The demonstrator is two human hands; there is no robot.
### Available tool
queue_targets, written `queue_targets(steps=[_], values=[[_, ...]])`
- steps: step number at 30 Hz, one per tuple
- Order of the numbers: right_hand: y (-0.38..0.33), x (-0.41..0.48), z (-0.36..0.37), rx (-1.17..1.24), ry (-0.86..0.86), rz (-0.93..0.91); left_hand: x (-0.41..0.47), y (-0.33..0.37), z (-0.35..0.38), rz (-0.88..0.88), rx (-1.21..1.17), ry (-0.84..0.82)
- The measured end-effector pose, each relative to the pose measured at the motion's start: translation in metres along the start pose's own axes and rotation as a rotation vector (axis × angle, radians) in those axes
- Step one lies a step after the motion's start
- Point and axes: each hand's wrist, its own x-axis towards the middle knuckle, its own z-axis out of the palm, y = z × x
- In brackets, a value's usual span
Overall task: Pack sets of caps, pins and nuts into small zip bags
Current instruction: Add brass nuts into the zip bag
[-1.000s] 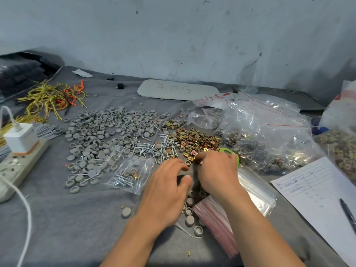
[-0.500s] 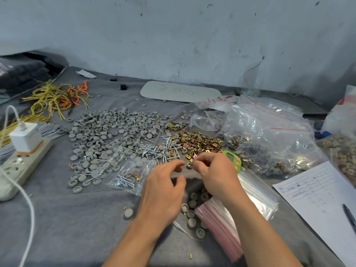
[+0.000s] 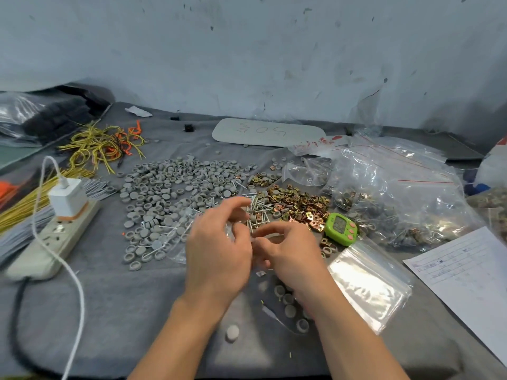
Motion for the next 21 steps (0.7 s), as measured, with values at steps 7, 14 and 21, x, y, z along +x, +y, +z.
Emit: queue_targets(steps=[7,14,21], values=[[-0.009,0.003,0.032,-0.180,-0.012,-0.005,0.031,-0.076,-0.053,-0.385,-0.079,0.131],[-0.010,0.016,0.049,-0.304,0.007,0.010,0.022,-0.098,-0.051,-0.424,0.064,0.089],[-0.012,0.022,0.059,-0.216,-0.015,0.014,0.023,-0.096,-0.051,-0.491,-0.010,0.024]])
